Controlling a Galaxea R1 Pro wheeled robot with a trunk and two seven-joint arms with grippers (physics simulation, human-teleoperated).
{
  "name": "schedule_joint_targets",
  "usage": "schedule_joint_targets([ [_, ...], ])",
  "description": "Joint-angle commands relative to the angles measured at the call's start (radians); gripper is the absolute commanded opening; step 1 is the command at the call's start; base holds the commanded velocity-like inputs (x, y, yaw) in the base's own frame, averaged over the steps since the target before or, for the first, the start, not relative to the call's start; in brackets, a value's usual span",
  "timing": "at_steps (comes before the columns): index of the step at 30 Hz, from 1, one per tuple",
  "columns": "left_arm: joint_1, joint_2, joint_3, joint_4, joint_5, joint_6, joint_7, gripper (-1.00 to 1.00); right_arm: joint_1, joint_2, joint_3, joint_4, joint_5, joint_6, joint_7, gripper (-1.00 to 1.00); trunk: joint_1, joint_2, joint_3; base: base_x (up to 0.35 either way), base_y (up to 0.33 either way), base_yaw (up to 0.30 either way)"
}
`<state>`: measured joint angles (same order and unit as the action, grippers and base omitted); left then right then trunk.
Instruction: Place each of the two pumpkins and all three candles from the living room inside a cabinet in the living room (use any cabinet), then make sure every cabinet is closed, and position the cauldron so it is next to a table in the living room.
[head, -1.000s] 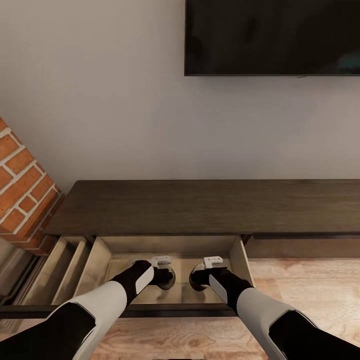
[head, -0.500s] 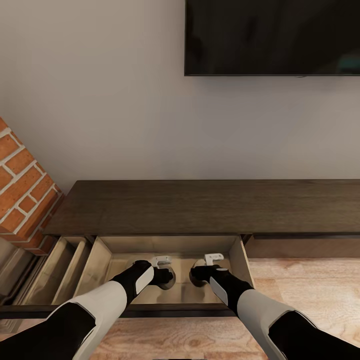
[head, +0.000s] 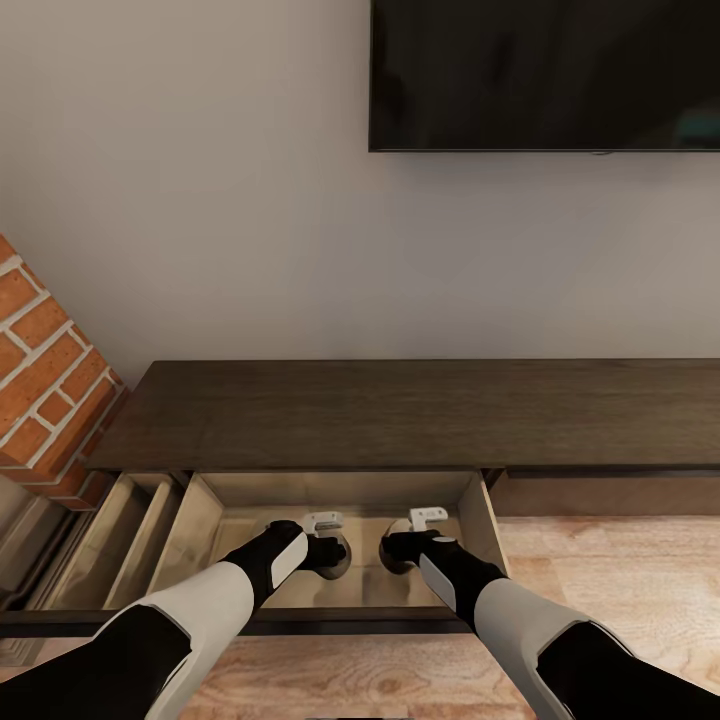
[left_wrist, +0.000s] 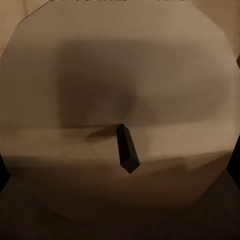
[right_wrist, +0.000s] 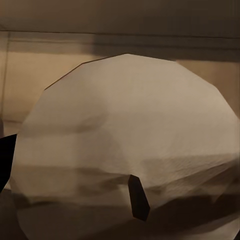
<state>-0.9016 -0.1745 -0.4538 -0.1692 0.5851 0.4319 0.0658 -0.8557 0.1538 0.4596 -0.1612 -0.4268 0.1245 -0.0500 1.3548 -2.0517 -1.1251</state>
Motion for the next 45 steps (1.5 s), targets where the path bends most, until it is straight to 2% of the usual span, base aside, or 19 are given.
schedule_joint_targets([
  [1,0.0,0.0,-0.005,-0.001,0.01,0.004,0.006,-1.0,0.0,0.0,0.009,-0.002,-0.009,0.005,-0.005,1.0,0.0,0.0,-0.001,0.0,0.0,0.0],
  [34,0.0,0.0,-0.005,-0.003,0.01,0.002,0.006,-1.0,0.0,0.0,0.008,0.002,-0.009,0.012,-0.005,1.0,0.0,0.0,-0.001,0.0,0.0,0.0],
  [38,-0.001,0.0,-0.005,-0.003,0.01,0.002,0.006,-1.0,0.0,-0.001,0.006,0.001,-0.009,0.057,-0.005,1.0,0.0,0.0,-0.001,0.0,0.0,0.0],
  [41,-0.001,0.0,-0.005,-0.003,0.01,0.002,0.006,-1.0,0.0,-0.002,0.003,0.0,-0.009,0.138,-0.005,1.0,0.0,0.0,-0.001,0.0,0.0,0.0],
  [45,-0.001,0.0,-0.005,-0.003,0.01,0.002,0.006,-1.0,0.0,-0.002,0.002,0.0,-0.009,0.162,-0.005,1.0,0.0,0.0,-0.001,0.0,0.0,0.0],
])
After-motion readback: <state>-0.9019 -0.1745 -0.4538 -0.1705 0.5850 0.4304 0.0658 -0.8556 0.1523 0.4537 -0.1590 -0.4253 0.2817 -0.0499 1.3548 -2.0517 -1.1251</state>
